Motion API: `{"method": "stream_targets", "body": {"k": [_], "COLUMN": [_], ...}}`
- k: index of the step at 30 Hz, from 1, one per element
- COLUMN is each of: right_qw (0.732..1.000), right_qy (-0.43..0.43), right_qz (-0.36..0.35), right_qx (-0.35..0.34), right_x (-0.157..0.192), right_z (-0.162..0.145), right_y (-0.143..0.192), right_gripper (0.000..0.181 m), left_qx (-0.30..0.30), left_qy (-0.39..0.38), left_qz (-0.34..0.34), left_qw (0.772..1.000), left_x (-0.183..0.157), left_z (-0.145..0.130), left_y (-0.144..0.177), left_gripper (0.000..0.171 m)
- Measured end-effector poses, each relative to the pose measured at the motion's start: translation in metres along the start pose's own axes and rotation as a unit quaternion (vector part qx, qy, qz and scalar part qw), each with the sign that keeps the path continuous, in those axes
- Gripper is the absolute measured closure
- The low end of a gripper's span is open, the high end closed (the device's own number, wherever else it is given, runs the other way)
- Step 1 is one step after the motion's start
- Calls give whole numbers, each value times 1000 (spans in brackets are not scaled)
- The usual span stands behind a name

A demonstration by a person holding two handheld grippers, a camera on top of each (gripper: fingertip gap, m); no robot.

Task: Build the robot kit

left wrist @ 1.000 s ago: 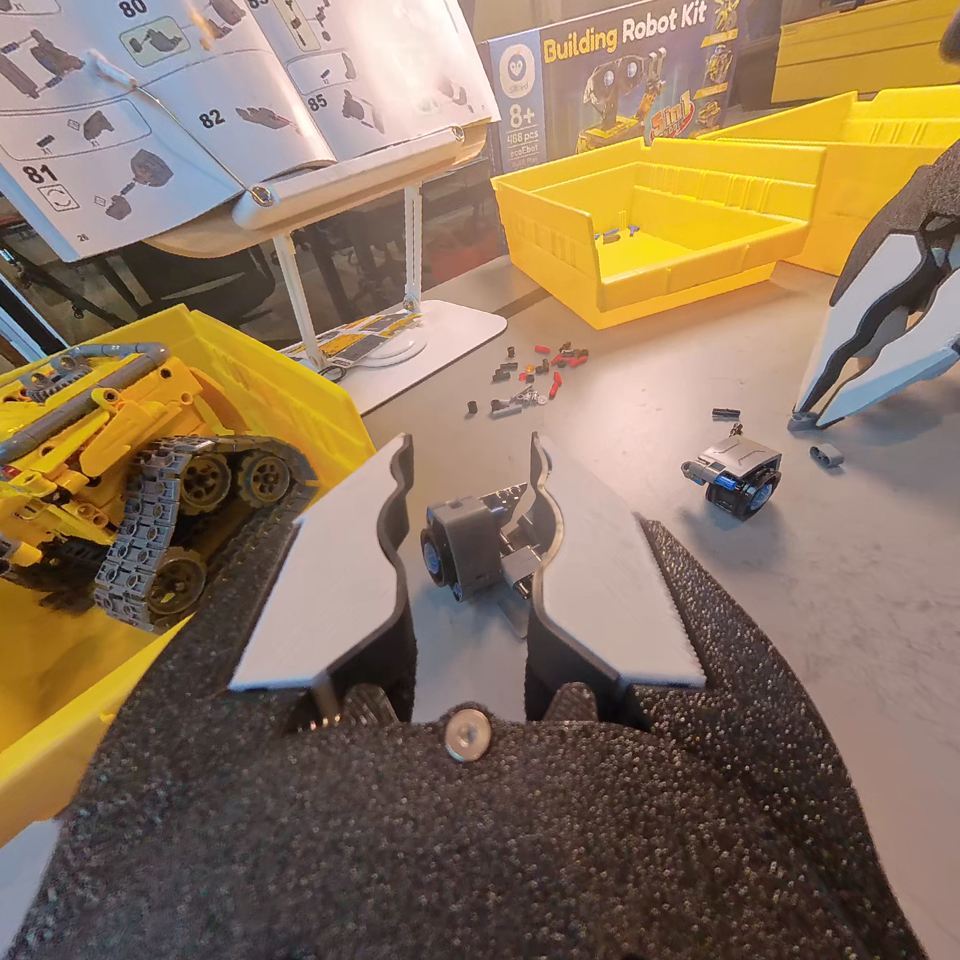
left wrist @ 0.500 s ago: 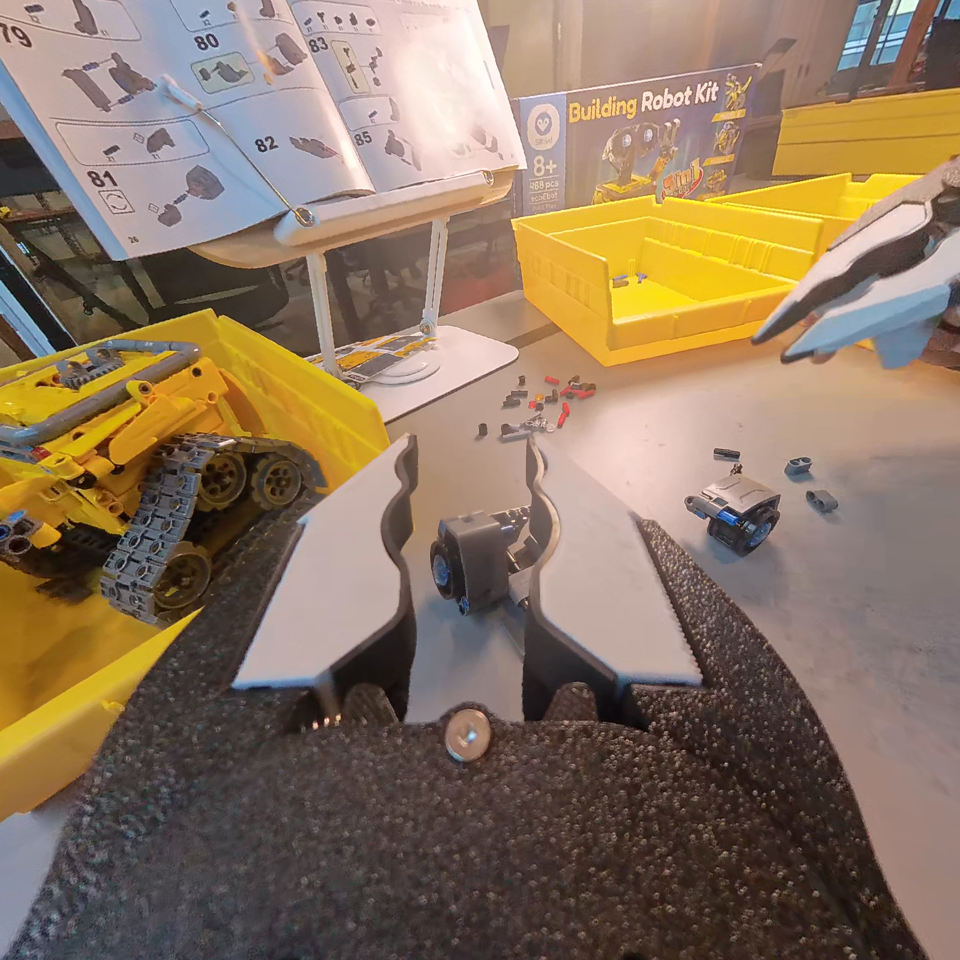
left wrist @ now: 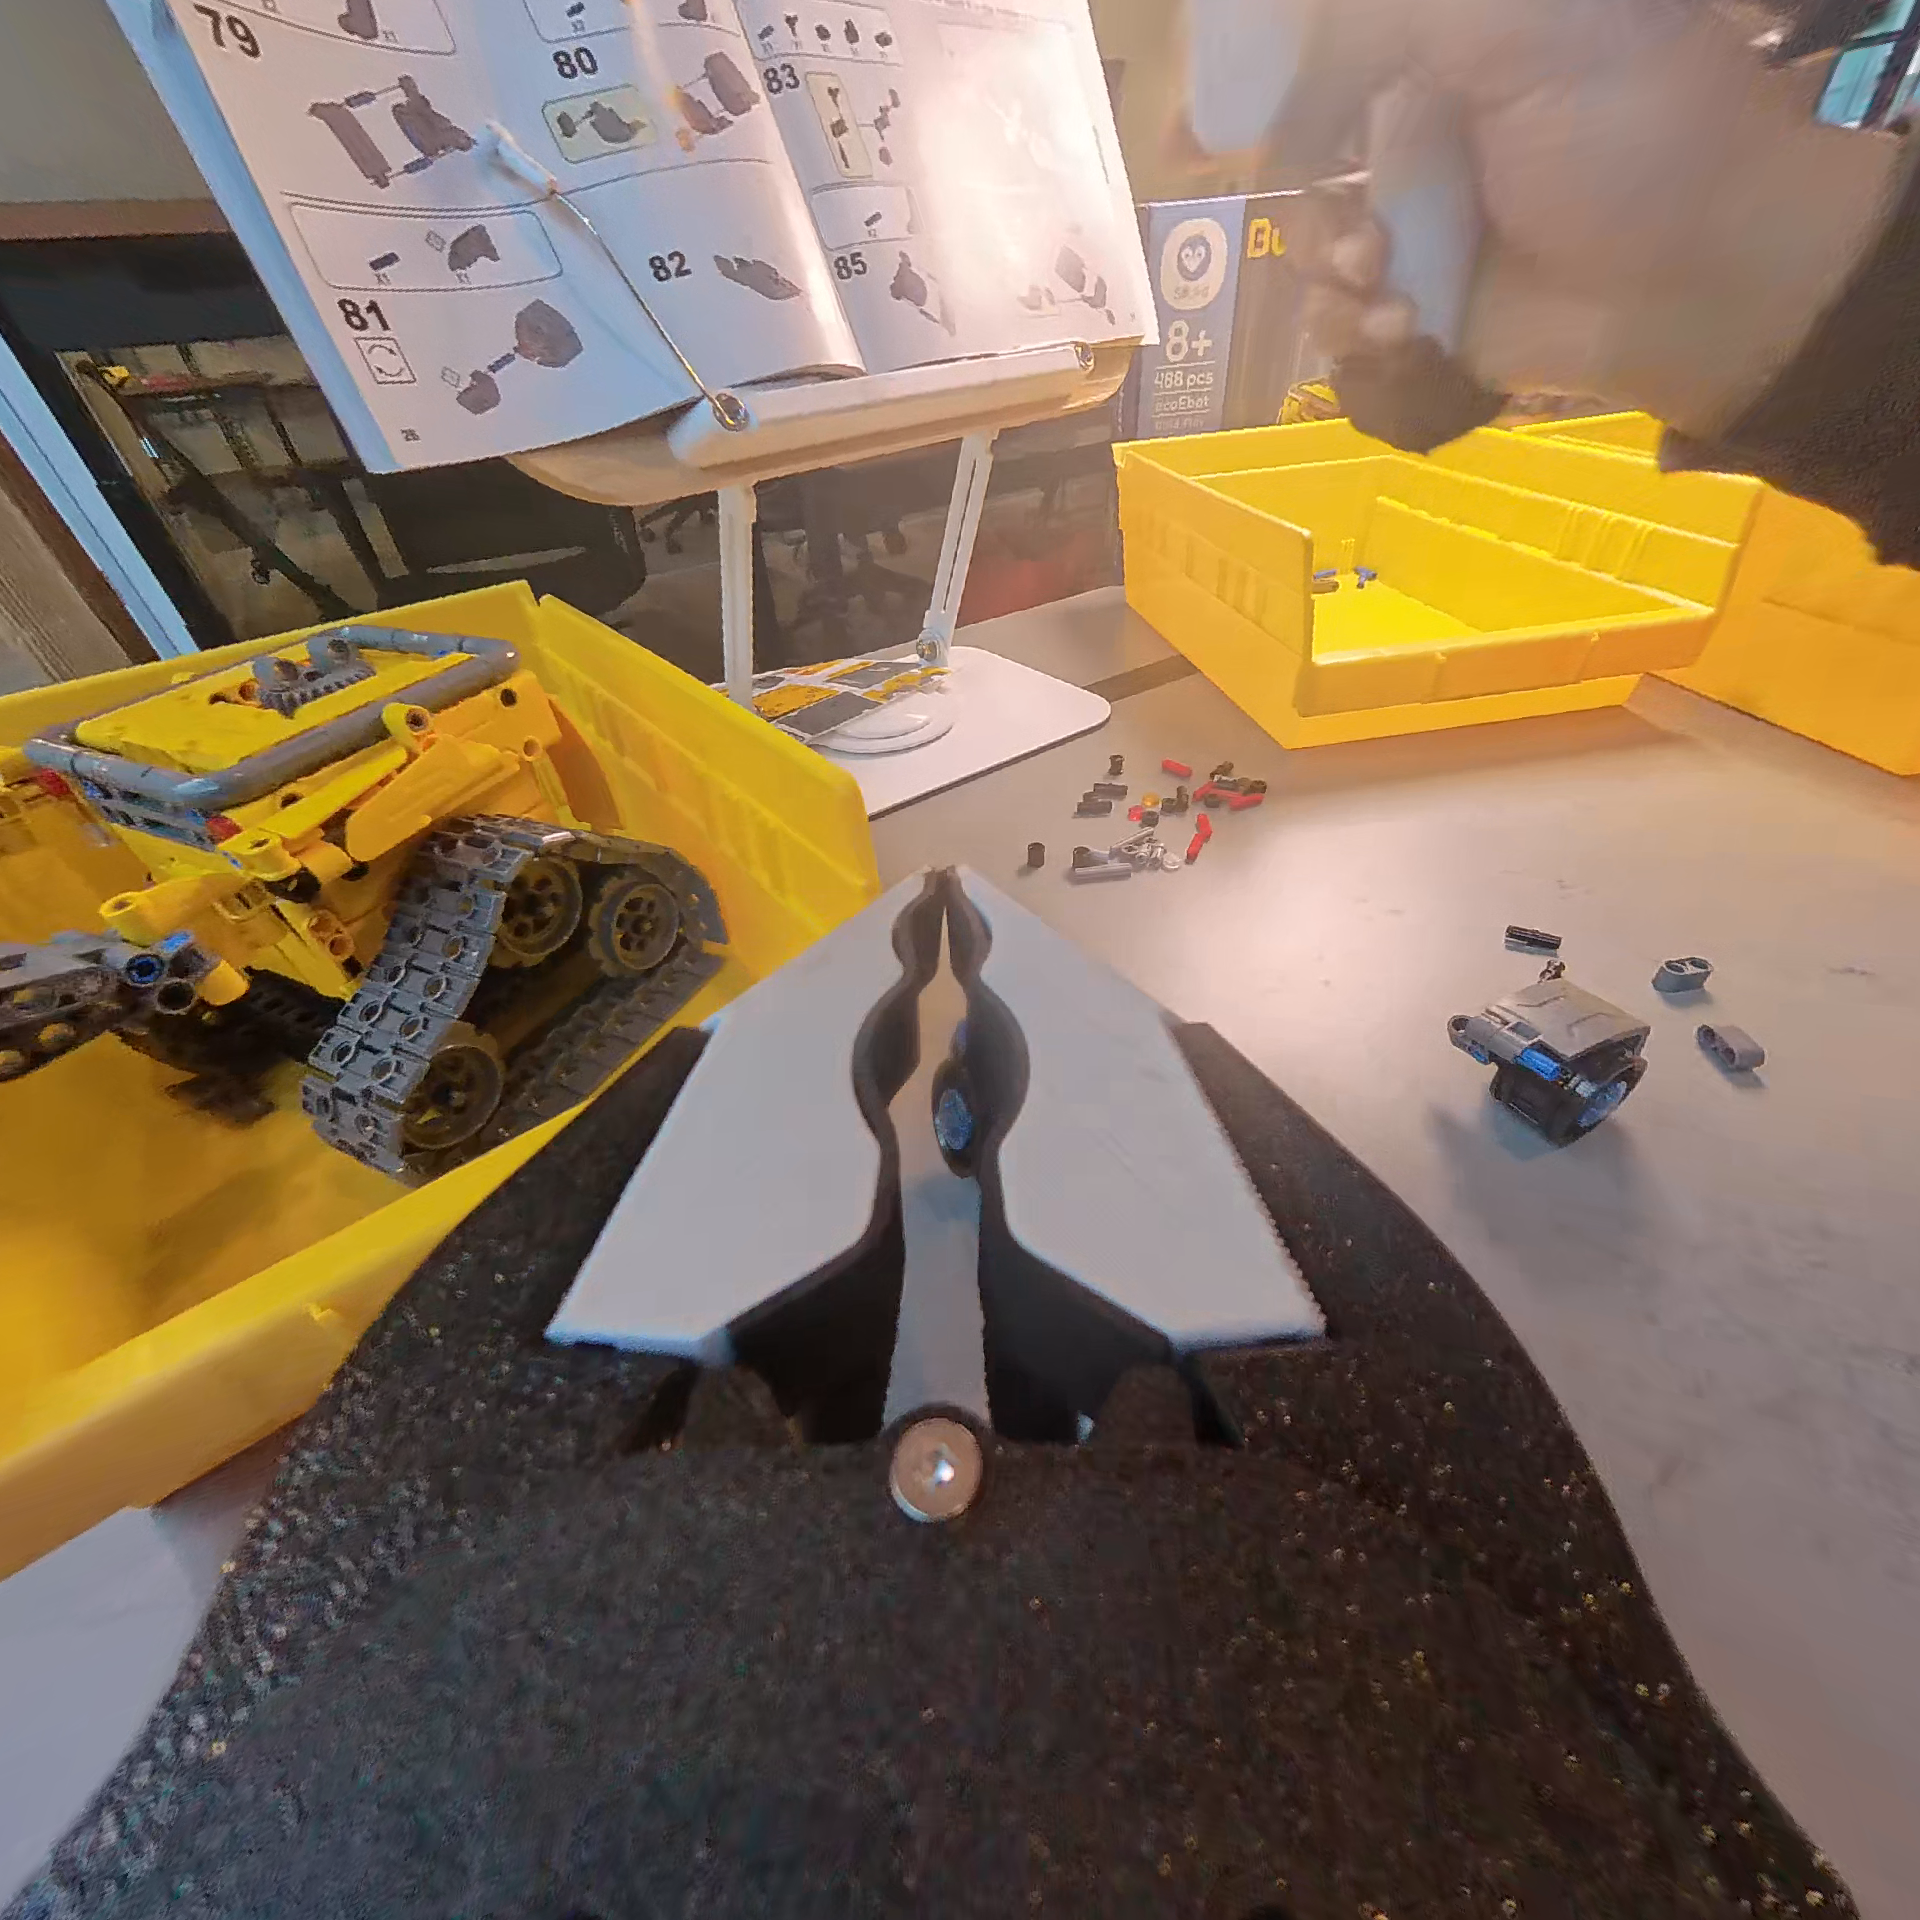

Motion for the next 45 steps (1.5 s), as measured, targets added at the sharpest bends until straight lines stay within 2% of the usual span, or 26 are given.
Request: {"method": "stream_targets", "body": {"k": [4, 9, 14, 17, 20, 23, 25, 28, 31, 33, 35, 37, 38, 39, 41, 43, 45], "right_qw": [1000, 998, 996, 997, 1000, 999, 997, 995, 995, 995, 995, 996, 996, 997, 998, 998, 998], "right_qy": [3, 5, 7, 2, -6, -8, 0, 20, 48, 53, 60, 63, 57, 46, 18, -2, -11], "right_qz": [-20, -38, -50, -42, -15, 33, 62, 91, 91, 79, 52, 22, 9, -3, -25, -41, -46], "right_qx": [7, 44, 72, 62, 5, -43, -54, -40, 2, 35, 55, 63, 66, 67, 61, 50, 44], "right_x": [-24, -38, -46, -44, -26, 8, 32, 65, 82, 82, 75, 66, 61, 56, 46, 39, 36], "right_z": [17, 11, 2, 6, 25, 37, 32, 2, -39, -65, -85, -99, -105, -110, -117, -121, -123], "right_y": [-55, -100, -116, -109, -75, -20, 23, 86, 142, 173, 202, 228, 239, 248, 259, 265, 267], "right_gripper": [177, 180, 181, 180, 177, 175, 173, 170, 169, 169, 169, 169, 169, 169, 169, 170, 169], "left_qx": [0, 4, 5, 8, 11, 4, -4, -21, -11, 41, 134, 287, 376, 467, 629, 729, 791], "left_qy": [4, 11, 17, 17, 13, 9, 6, -10, -51, -75, -92, -93, -87, -78, -63, -60, -59], "left_qz": [1, -1, -5, -5, -5, -6, -6, 0, 26, 42, 65, 77, 79, 70, 31, 0, -35], "left_qw": [1000, 1000, 1000, 1000, 1000, 1000, 1000, 1000, 998, 995, 985, 950, 919, 878, 774, 681, 608], "left_x": [2, 3, 3, 3, 2, -1, -2, 0, 22, 51, 93, 138, 158, 173, 185, 188, 181], "left_z": [0, -1, -1, -3, -4, -1, 3, 19, 54, 70, 68, 41, 20, -4, -54, -92, -118], "left_y": [1, 0, 1, 0, -2, 0, 2, 12, 45, 80, 117, 151, 168, 186, 222, 246, 259], "left_gripper": [171, 168, 167, 166, 164, 162, 159, 152, 141, 135, 134, 130, 126, 122, 116, 115, 109]}}
Point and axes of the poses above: each gripper's, where its closed fingertips meet, y back along the fingers, z out of its top, x = y × z across the jaws, the point moved 3 cm from there along y, back along the fingers, and after that the axes turned 11 degrees about x, right-handed, at the moved point
